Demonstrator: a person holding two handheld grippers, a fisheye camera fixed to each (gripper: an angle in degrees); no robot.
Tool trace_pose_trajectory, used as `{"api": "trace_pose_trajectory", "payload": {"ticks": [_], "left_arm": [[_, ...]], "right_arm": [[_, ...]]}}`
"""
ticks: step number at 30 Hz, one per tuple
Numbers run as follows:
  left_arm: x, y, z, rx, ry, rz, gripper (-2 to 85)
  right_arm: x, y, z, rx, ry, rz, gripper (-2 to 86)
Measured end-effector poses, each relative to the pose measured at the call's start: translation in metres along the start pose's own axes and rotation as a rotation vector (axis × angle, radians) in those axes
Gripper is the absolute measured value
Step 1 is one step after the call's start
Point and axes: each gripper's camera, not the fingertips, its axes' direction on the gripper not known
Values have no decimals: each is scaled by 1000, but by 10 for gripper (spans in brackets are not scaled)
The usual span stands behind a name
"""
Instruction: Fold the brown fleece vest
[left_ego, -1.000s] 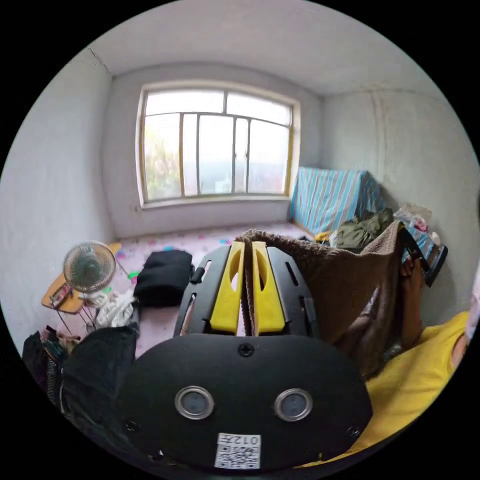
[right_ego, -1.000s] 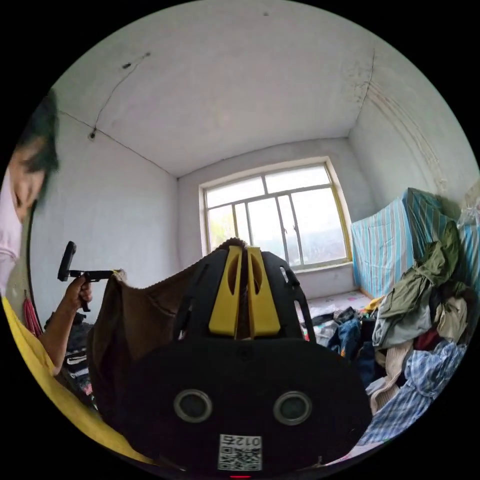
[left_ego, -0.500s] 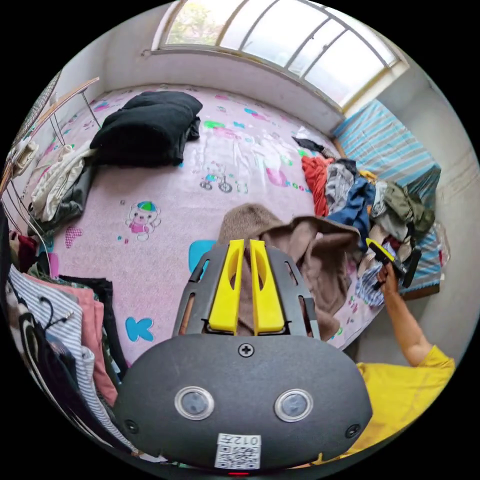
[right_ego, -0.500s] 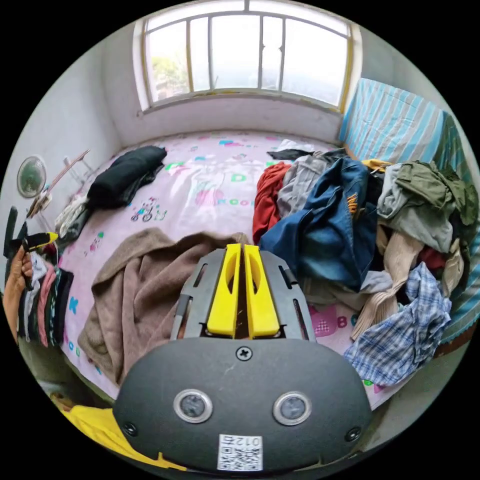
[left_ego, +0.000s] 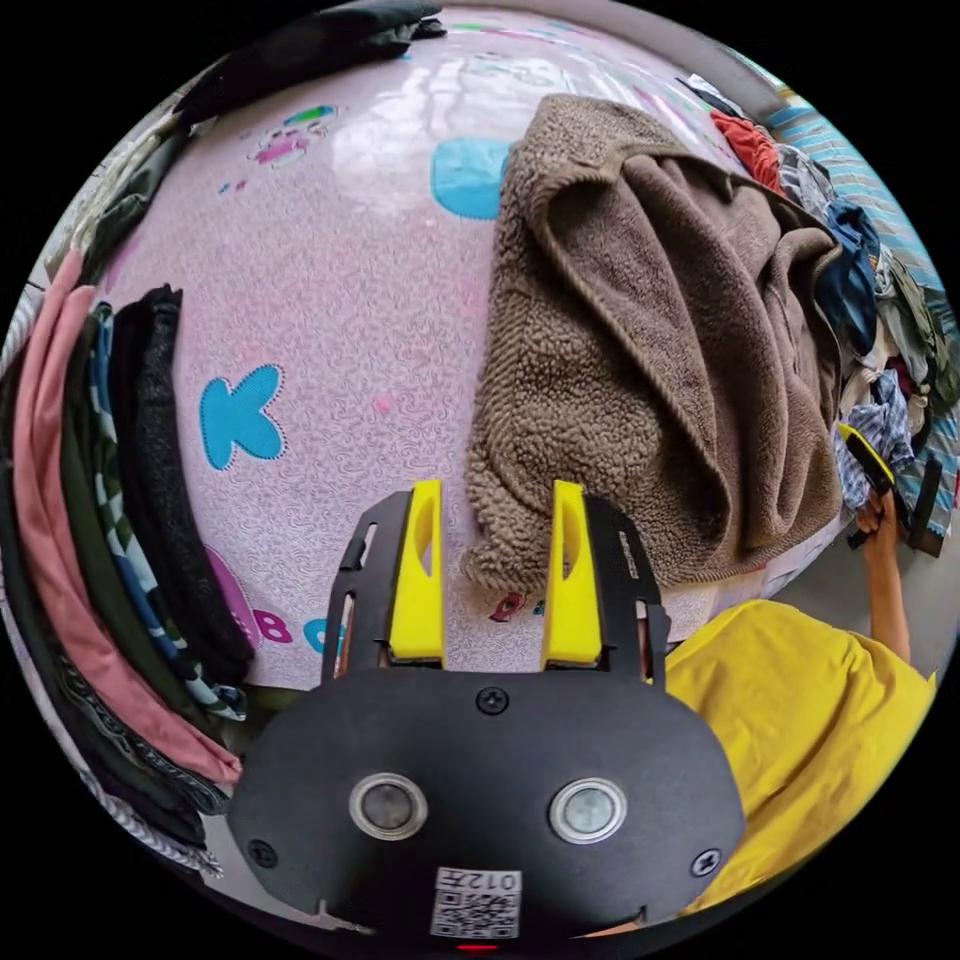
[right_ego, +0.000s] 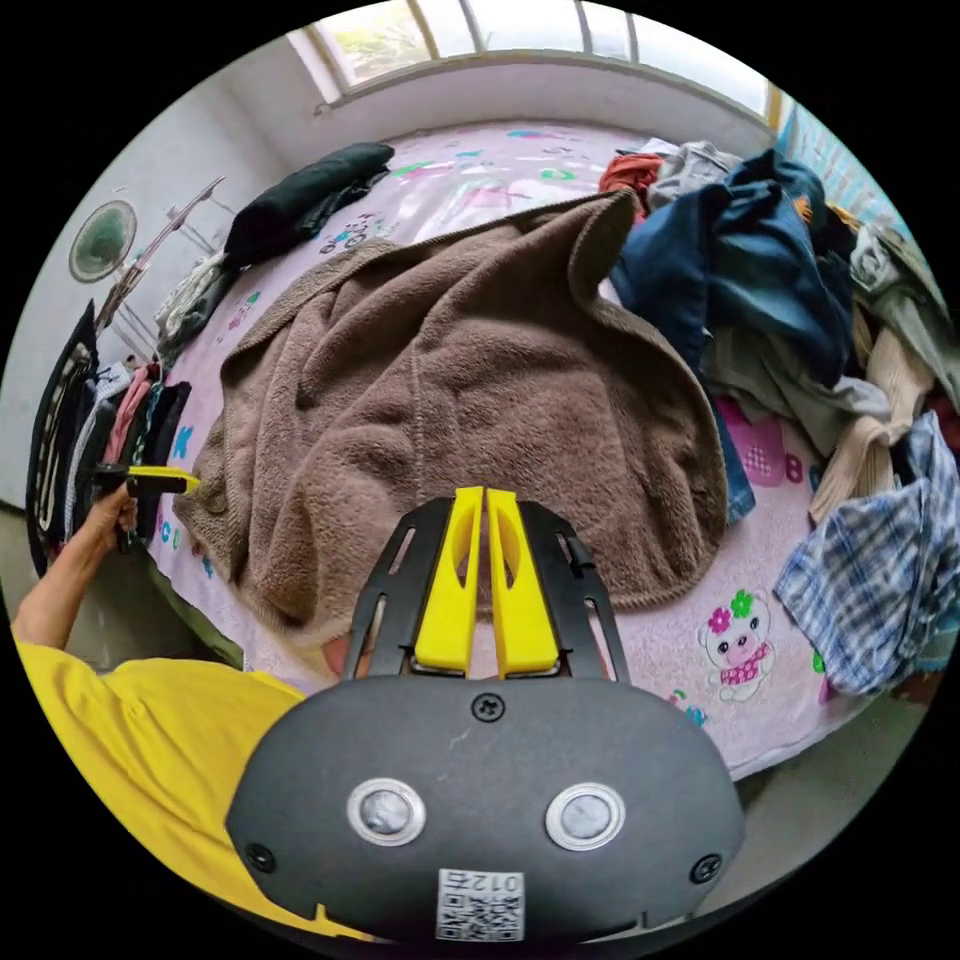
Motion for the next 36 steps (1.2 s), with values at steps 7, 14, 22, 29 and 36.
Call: {"api": "trace_pose_trajectory", "payload": {"ticks": [7,14,22,29,36], "left_arm": [[33,4,-22,98,-8,-111,54],[27,69,-41,129,-226,-432,23],[102,90,-54,224,-384,-517,4],[144,100,-72,316,-395,-652,3],[180,72,-95,472,-183,-609,3]], "right_arm": [[80,-22,-17,40,67,303,8],[125,-46,-10,7,102,442,43],[149,-98,3,-79,32,406,82],[132,-119,-3,-127,116,256,51],[126,-80,-71,-55,-80,211,16]]}}
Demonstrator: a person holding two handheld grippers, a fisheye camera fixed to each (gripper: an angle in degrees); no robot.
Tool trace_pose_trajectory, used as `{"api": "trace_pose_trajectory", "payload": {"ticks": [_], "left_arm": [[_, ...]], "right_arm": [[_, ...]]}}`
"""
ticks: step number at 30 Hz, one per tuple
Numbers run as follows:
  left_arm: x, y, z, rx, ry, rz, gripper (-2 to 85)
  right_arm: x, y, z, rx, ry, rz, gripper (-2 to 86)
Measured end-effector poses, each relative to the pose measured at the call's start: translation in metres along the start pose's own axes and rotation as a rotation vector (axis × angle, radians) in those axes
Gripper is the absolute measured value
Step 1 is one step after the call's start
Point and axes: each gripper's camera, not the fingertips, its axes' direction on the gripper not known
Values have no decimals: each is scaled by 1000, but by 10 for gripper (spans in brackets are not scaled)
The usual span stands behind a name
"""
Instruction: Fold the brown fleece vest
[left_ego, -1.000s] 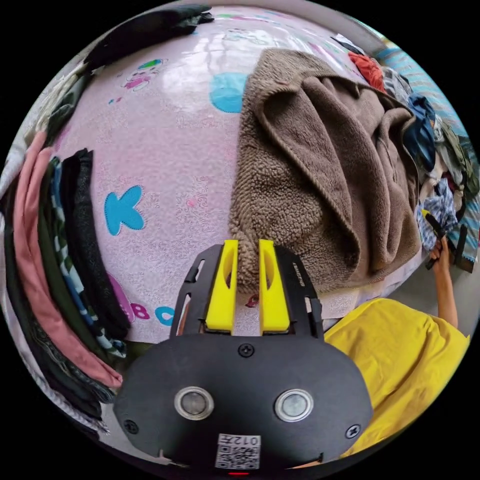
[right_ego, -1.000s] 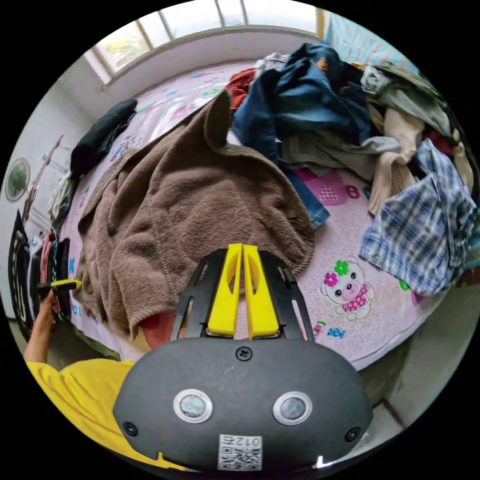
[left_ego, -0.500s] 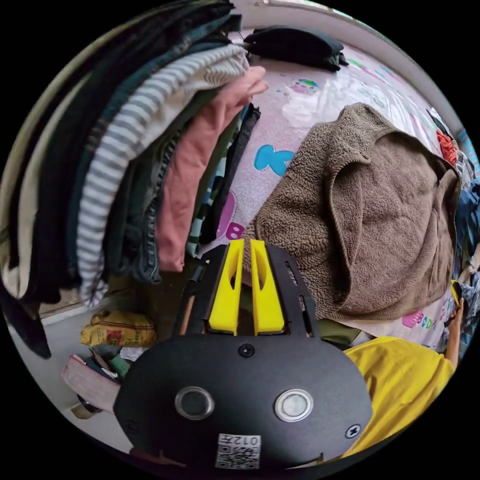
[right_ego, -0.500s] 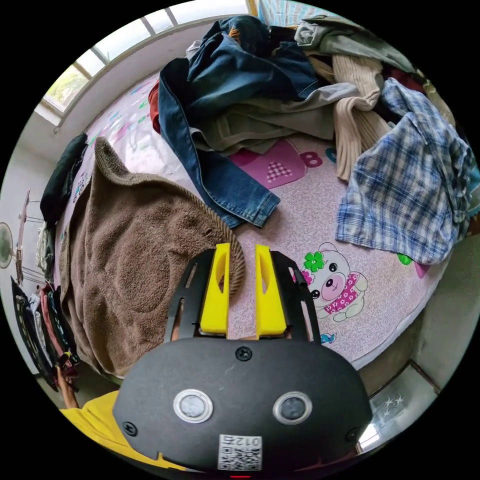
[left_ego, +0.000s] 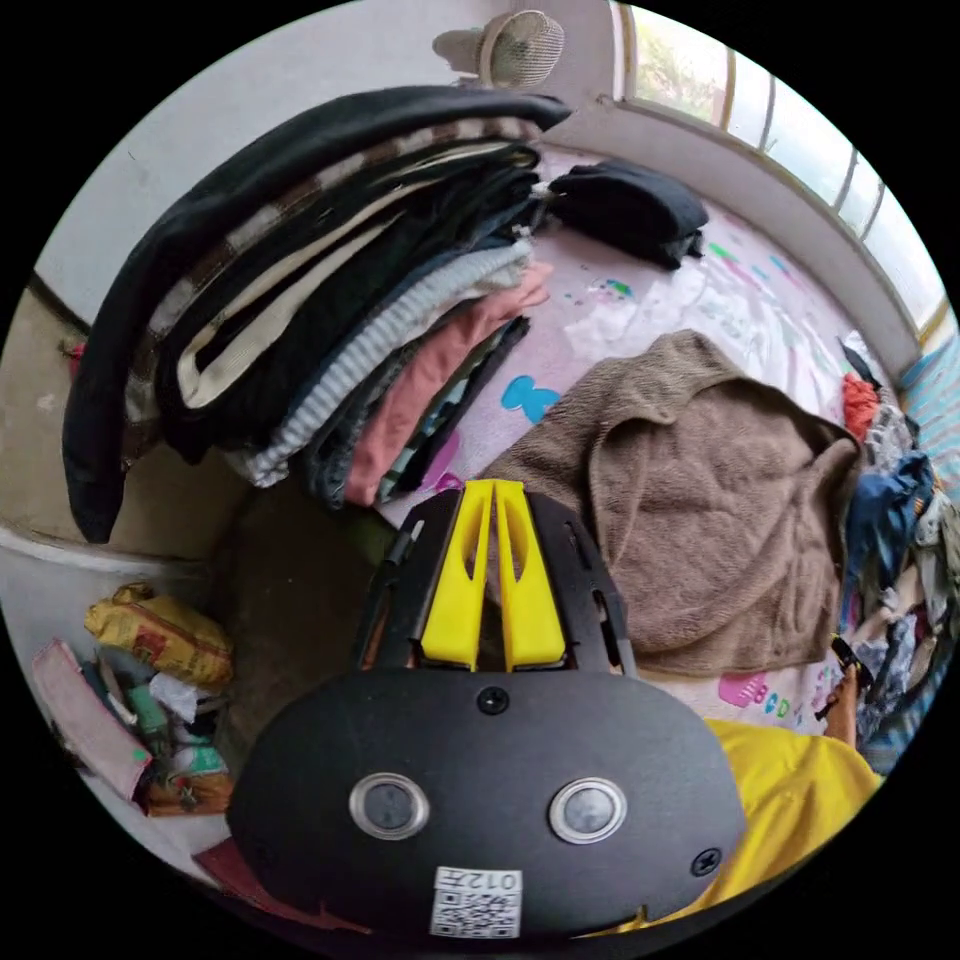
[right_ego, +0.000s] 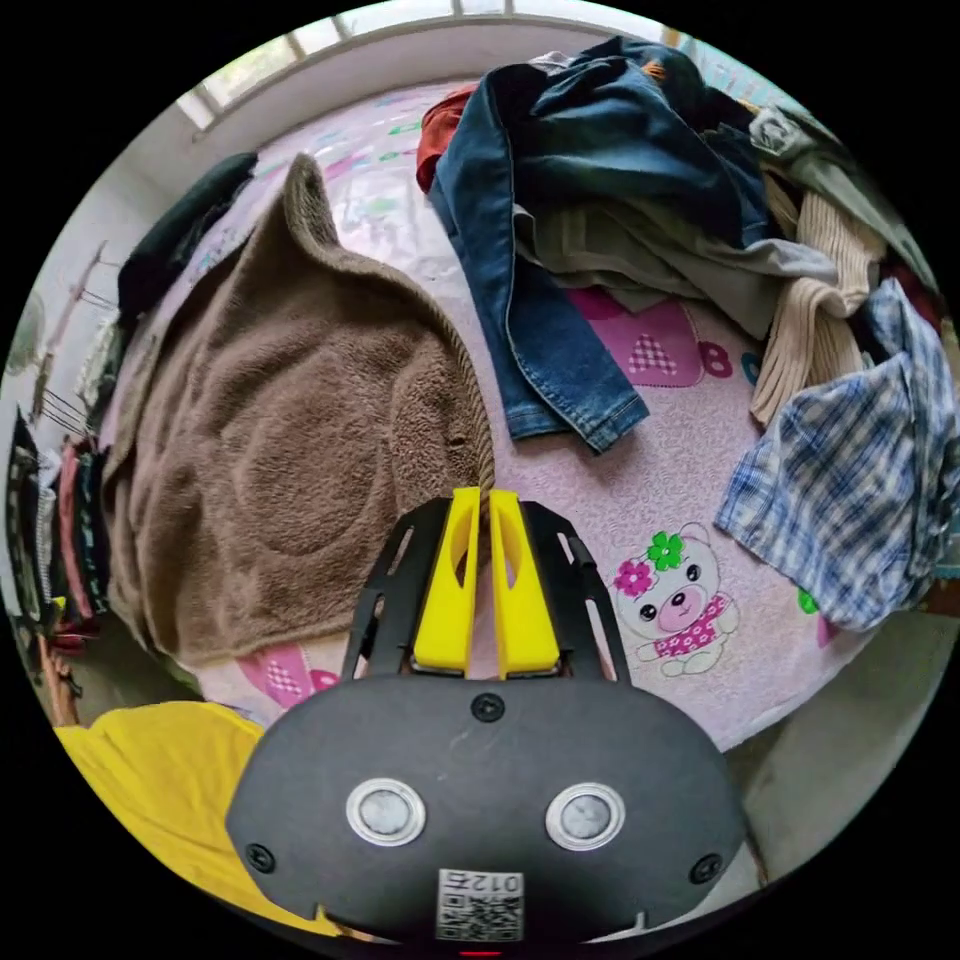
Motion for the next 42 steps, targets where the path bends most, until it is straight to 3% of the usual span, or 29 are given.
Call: {"api": "trace_pose_trajectory", "payload": {"ticks": [5,8,14,18,21,23,27,29,35,42], "left_arm": [[109,-38,57,-233,464,301,4],[195,-49,103,-395,582,462,4],[350,-27,174,-696,531,830,5],[386,-12,201,-780,484,945,6],[384,-37,202,-840,589,899,9],[371,-75,185,-762,823,799,14],[366,-142,198,-745,1043,551,34],[371,-183,225,-772,1168,365,60],[431,-218,270,-962,1310,205,116],[477,-203,288,-1018,1281,-23,136]], "right_arm": [[45,60,-95,10,-247,39,12],[73,99,-154,47,-330,96,11],[100,169,-227,129,-491,214,10],[71,193,-248,176,-688,178,10],[10,195,-262,155,-784,12,11],[-37,198,-270,126,-832,-159,11],[-103,214,-277,60,-817,-356,12],[-107,221,-280,74,-807,-352,12],[-76,240,-306,245,-801,-221,12],[-49,269,-324,411,-799,-195,12]]}}
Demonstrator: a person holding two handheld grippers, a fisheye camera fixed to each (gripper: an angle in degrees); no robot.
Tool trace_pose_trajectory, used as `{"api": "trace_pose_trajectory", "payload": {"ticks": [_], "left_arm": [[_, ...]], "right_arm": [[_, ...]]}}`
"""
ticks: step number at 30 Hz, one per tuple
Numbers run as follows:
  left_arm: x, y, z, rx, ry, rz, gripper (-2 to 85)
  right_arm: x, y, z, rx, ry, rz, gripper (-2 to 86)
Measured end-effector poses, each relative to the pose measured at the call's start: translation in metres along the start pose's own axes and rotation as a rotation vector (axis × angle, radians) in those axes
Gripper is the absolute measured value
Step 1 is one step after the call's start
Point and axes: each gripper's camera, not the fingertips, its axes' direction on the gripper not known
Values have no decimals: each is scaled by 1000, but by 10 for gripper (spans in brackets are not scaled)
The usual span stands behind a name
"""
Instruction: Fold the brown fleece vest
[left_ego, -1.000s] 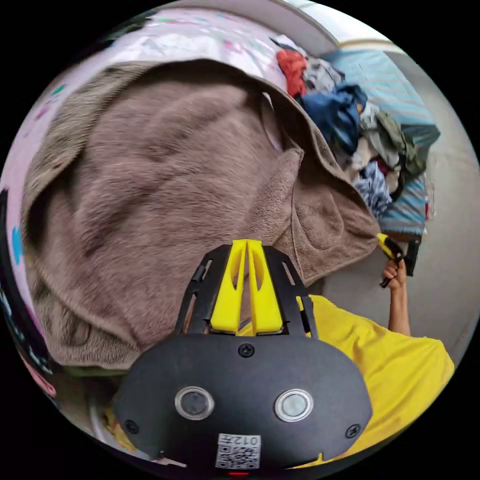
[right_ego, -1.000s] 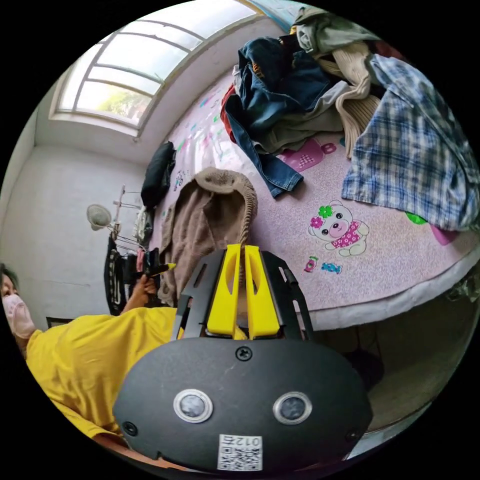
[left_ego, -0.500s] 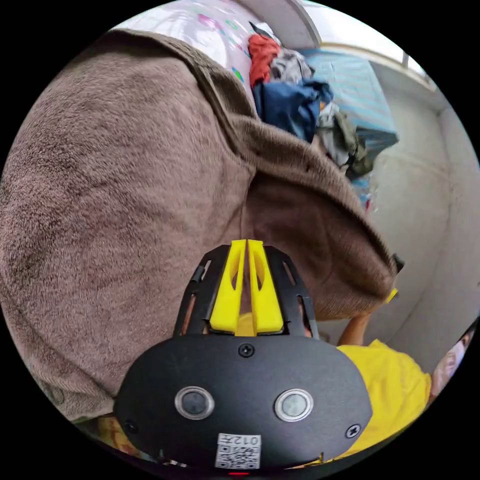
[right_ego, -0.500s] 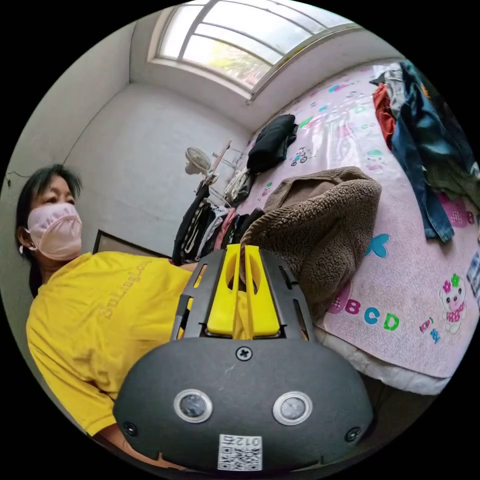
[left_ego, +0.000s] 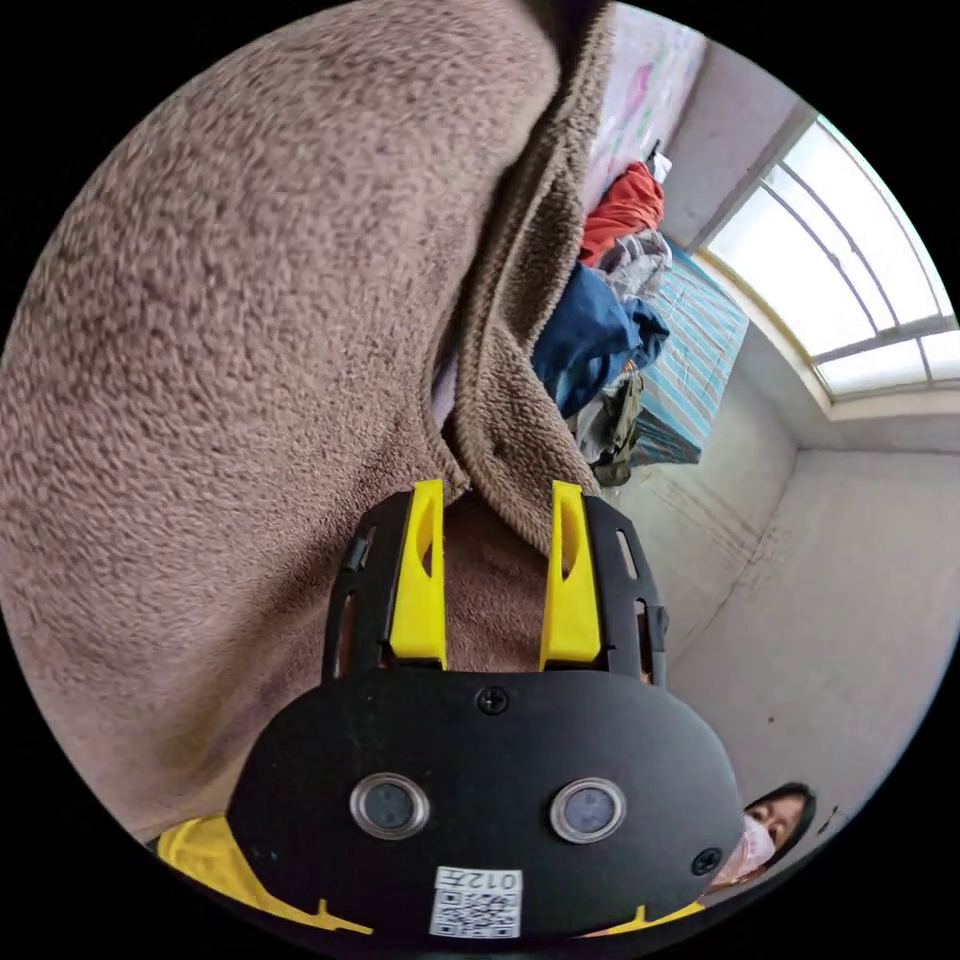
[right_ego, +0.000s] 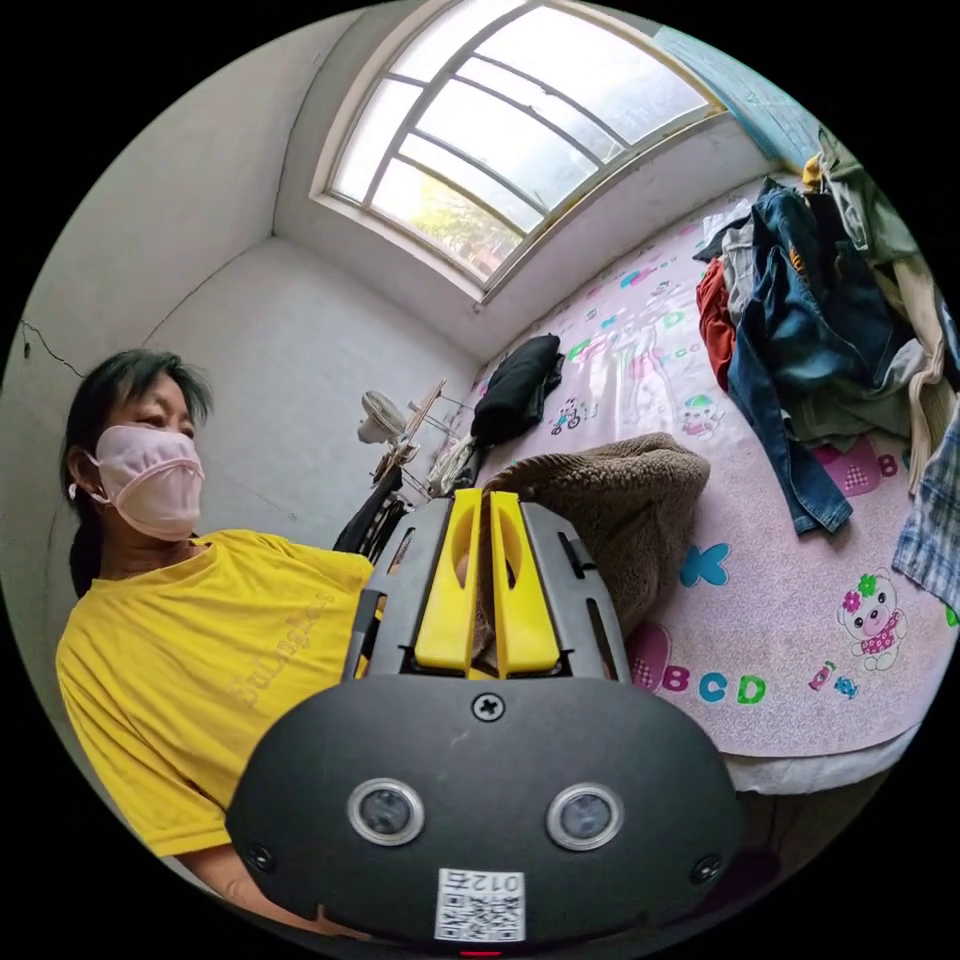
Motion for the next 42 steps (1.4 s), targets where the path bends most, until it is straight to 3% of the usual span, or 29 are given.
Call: {"api": "trace_pose_trajectory", "payload": {"ticks": [7,14,21,28,34,38,42], "left_arm": [[31,-21,14,49,48,-10,135],[81,-23,-9,-14,-30,28,74],[94,-32,-12,-39,-74,38,41],[108,-43,-19,-5,16,73,14],[233,-56,-59,-139,-276,387,7],[309,-43,-77,-353,-602,607,6],[325,-31,-91,-437,-853,649,5]], "right_arm": [[1,22,-14,14,-18,-78,11],[14,45,-22,-43,78,-91,10],[31,47,-13,-9,43,-92,9],[39,33,13,-75,23,-134,10],[35,21,80,-394,50,-253,11],[39,8,172,-638,-106,-346,11],[57,-5,296,-827,-301,-376,12]]}}
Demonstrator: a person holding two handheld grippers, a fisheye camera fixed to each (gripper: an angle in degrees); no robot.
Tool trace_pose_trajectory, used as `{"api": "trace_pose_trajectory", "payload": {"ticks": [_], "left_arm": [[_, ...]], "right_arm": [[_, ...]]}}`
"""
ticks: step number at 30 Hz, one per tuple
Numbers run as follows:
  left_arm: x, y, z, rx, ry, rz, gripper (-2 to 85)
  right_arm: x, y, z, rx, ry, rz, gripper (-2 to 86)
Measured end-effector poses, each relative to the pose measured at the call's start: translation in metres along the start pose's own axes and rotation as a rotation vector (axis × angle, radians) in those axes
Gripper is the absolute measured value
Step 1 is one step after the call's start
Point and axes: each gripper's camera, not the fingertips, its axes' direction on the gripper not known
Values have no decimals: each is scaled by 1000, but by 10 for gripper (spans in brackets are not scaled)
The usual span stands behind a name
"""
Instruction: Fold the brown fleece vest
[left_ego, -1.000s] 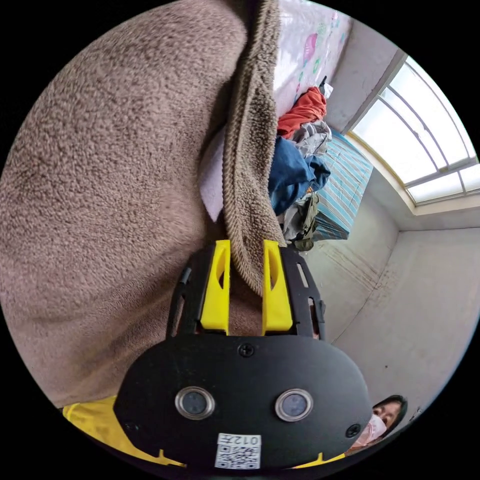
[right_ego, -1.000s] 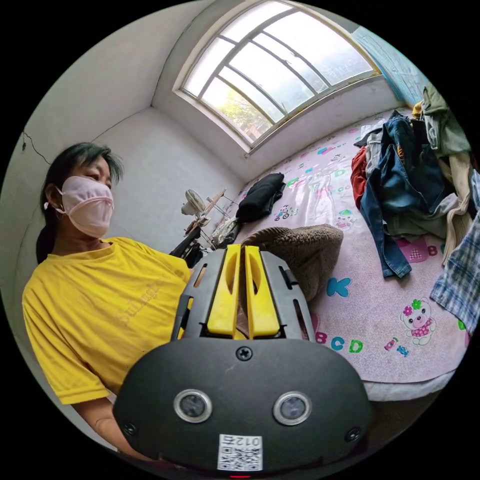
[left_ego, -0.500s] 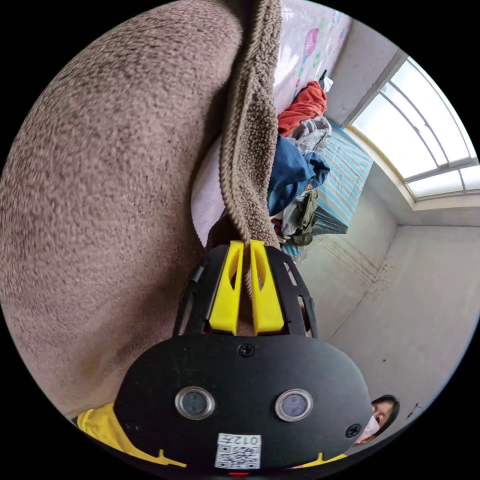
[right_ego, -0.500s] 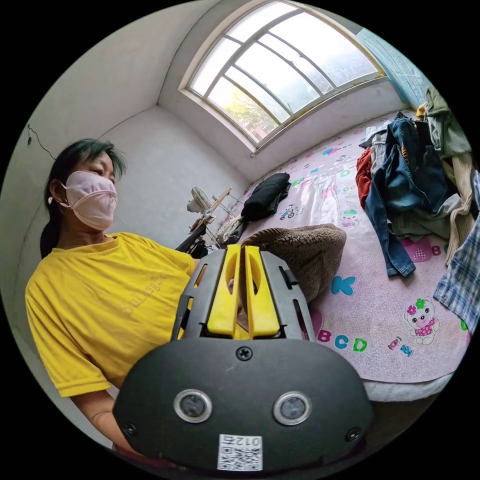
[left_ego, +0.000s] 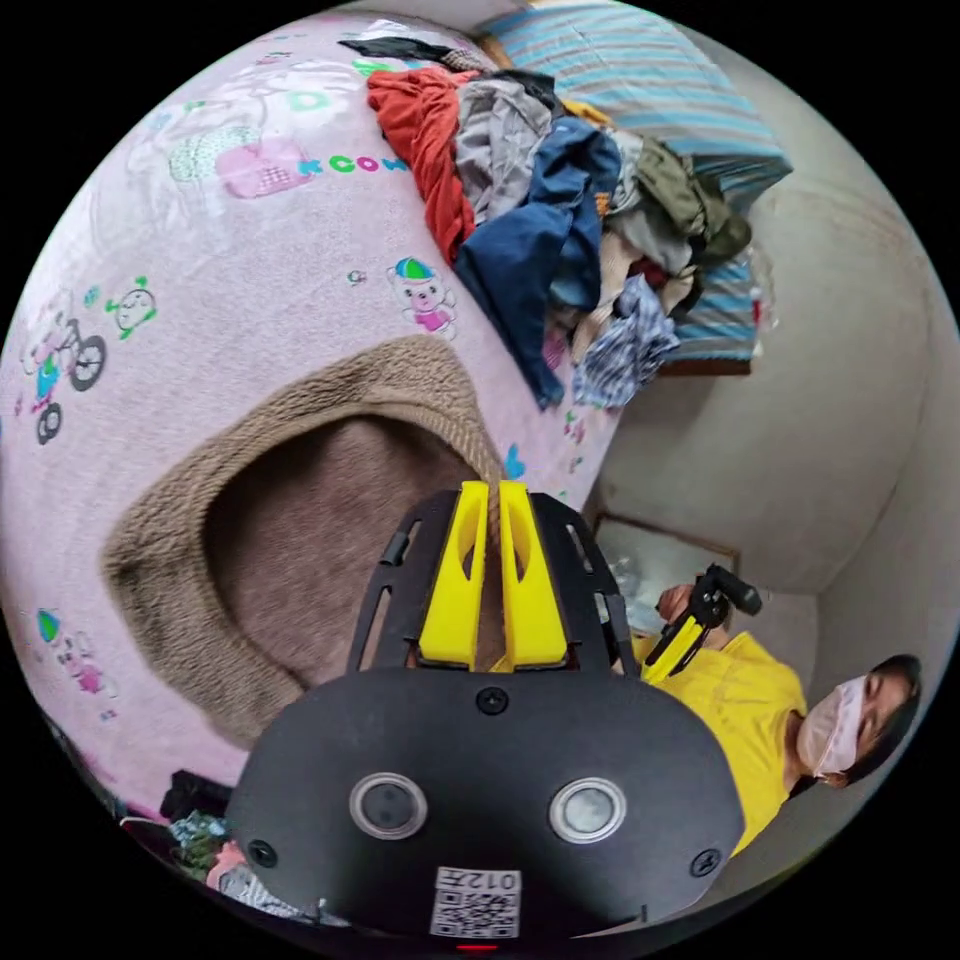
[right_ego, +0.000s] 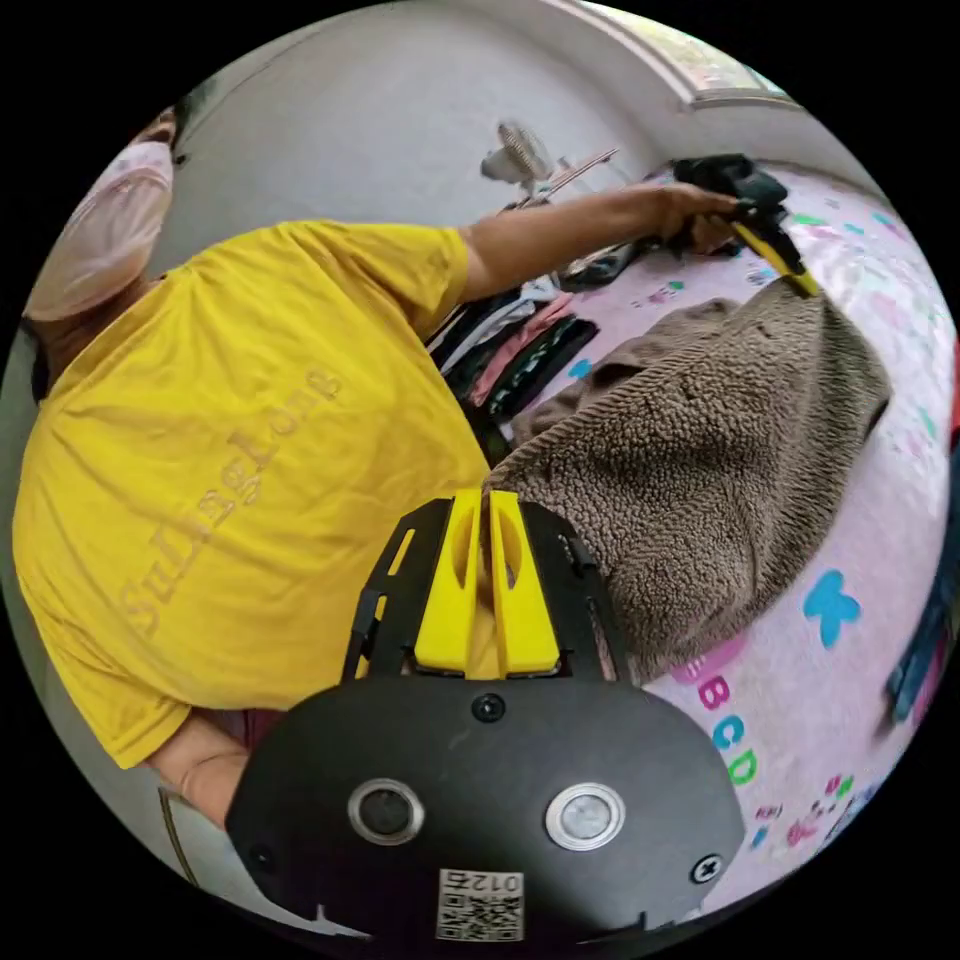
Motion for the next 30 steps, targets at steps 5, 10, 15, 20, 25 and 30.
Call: {"api": "trace_pose_trajectory", "payload": {"ticks": [5,10,15,20,25,30], "left_arm": [[-32,25,20,-85,-161,-121,4],[-42,53,41,-20,-135,-151,4],[-31,72,47,18,-198,-130,6],[-21,117,40,64,-399,-259,9],[18,190,19,259,-443,-304,7],[82,254,61,310,-236,-236,6]], "right_arm": [[102,-65,88,-181,-95,121,14],[164,-91,138,-334,14,301,18],[194,-112,110,-174,15,383,27],[261,-91,1,184,245,674,43],[328,-96,-75,294,515,890,61],[375,-160,-74,165,688,847,67]]}}
